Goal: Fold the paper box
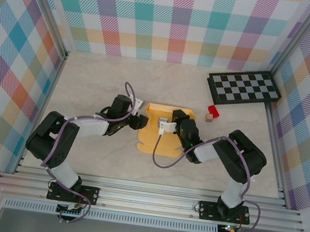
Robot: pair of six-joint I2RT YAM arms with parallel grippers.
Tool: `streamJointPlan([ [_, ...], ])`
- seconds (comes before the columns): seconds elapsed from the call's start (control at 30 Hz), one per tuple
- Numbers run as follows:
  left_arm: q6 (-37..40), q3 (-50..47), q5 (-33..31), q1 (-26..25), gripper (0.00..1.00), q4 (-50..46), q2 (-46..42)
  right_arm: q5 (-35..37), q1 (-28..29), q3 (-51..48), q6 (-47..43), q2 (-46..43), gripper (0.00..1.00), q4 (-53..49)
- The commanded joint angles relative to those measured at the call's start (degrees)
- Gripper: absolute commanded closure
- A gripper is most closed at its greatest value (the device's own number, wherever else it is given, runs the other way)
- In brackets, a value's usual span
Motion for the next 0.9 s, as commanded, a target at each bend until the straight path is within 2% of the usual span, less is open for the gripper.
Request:
streamJointPlan([
  [0.0,0.26,1.8,-0.45,-1.01,0.38,-0.84,0.88,-0.76,-0.31,0.85,0.62,0.2,1.0,-1.86],
  [0.23,-3.23,4.26,-4.88,-3.82,0.37,-0.11,2.85,-0.67,-0.26,0.97,0.54,0.18,1.0,-2.04],
  [0.57,-8.49,9.39,-16.06,-6.71,0.38,-3.27,7.4,-0.56,-0.22,0.79,0.27,-0.34,1.0,-2.25],
  [0.87,-9.83,11.42,-20.55,-9.05,0.39,-1.76,9.46,-0.55,0.04,0.86,0.7,-0.16,1.0,-2.31],
])
